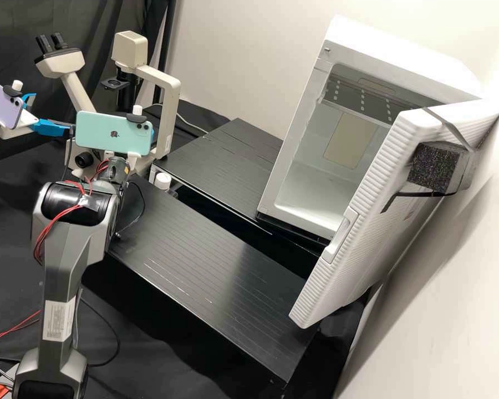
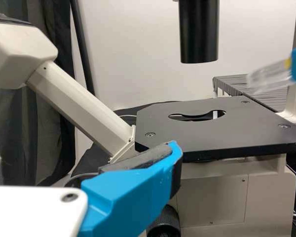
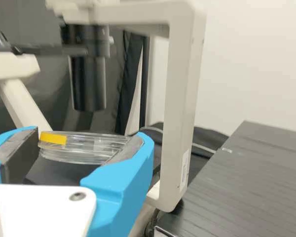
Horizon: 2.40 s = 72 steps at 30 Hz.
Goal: Take out the petri dish and place it under the microscope.
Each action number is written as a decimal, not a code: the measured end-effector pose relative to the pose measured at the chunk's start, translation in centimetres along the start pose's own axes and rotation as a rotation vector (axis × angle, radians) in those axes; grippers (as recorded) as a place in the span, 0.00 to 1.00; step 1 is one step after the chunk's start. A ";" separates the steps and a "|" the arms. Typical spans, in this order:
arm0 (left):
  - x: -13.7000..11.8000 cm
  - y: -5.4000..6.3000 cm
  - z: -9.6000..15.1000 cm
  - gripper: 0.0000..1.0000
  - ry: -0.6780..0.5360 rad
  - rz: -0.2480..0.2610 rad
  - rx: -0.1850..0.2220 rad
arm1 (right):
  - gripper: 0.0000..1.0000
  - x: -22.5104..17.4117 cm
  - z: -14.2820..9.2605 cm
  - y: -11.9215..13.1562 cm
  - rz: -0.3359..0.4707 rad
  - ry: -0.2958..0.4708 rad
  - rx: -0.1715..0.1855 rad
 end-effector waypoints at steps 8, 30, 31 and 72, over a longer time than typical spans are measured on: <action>0.0 0.0 0.0 1.00 0.000 0.000 0.000 | 0.00 3.0 1.0 -1.5 -0.065 -0.052 0.000; 0.0 0.0 0.0 1.00 0.000 0.000 0.000 | 0.00 8.4 1.0 -2.5 -0.138 -0.021 -0.075; 0.0 0.0 0.0 1.00 0.000 0.000 0.000 | 0.00 8.6 0.9 -2.5 -0.138 -0.023 -0.076; 0.0 0.0 0.0 1.00 0.000 0.000 0.000 | 1.00 9.3 2.9 -1.3 -0.121 -0.050 -0.030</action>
